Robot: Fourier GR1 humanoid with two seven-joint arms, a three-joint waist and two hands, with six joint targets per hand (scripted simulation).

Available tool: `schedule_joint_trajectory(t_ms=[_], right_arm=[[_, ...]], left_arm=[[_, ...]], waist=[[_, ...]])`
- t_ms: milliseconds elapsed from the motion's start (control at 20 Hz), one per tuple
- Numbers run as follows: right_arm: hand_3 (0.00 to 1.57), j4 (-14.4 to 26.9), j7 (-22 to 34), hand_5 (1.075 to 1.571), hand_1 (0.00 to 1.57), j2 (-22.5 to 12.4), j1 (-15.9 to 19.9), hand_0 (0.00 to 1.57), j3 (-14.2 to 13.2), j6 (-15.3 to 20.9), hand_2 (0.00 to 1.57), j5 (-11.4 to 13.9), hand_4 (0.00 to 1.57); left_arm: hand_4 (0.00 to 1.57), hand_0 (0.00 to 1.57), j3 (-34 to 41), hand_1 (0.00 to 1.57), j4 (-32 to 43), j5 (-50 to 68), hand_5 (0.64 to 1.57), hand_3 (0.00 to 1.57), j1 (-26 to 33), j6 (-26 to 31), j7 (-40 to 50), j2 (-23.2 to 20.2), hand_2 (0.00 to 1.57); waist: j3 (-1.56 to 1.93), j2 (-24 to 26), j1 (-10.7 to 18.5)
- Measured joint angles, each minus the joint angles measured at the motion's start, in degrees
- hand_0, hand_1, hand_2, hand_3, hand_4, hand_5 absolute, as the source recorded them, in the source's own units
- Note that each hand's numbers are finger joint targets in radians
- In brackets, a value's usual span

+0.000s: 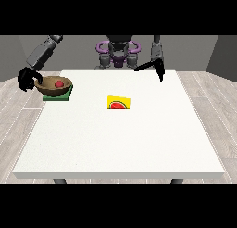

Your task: Pick the cup and pour the ball into the bowl, then pick the bowl and place it on the pad

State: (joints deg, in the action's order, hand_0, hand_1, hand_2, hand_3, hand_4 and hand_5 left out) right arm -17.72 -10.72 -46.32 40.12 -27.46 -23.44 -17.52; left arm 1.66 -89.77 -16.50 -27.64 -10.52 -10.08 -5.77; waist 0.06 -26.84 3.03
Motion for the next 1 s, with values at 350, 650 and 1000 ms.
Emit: schedule_joint_trajectory(t_ms=[350,650,1000], right_arm=[[1.57,-0.3,-1.8,1.535,1.57,1.8,-1.8,1.57,3.5,2.3,1.57,3.8,0.59],[0.33,1.0,-0.3,1.481,0.00,-3.6,-0.7,0.00,3.4,6.5,0.43,5.3,0.00],[0.27,1.3,0.6,1.492,0.00,-6.1,0.2,0.00,3.6,7.6,0.33,6.3,0.00]], left_arm=[[0.00,0.00,-0.8,0.00,-1.3,0.1,1.565,0.00,1.0,0.4,0.8,0.5,0.00],[0.00,0.00,-1.8,0.00,-6.1,-0.5,1.566,0.00,1.7,0.5,2.6,0.5,0.00],[0.00,0.00,-1.7,0.00,-9.2,-0.2,1.568,0.00,3.5,1.0,4.2,0.2,0.00]], waist=[[-0.04,0.8,0.3],[0.04,-1.6,0.8],[0.01,-1.1,0.3]])
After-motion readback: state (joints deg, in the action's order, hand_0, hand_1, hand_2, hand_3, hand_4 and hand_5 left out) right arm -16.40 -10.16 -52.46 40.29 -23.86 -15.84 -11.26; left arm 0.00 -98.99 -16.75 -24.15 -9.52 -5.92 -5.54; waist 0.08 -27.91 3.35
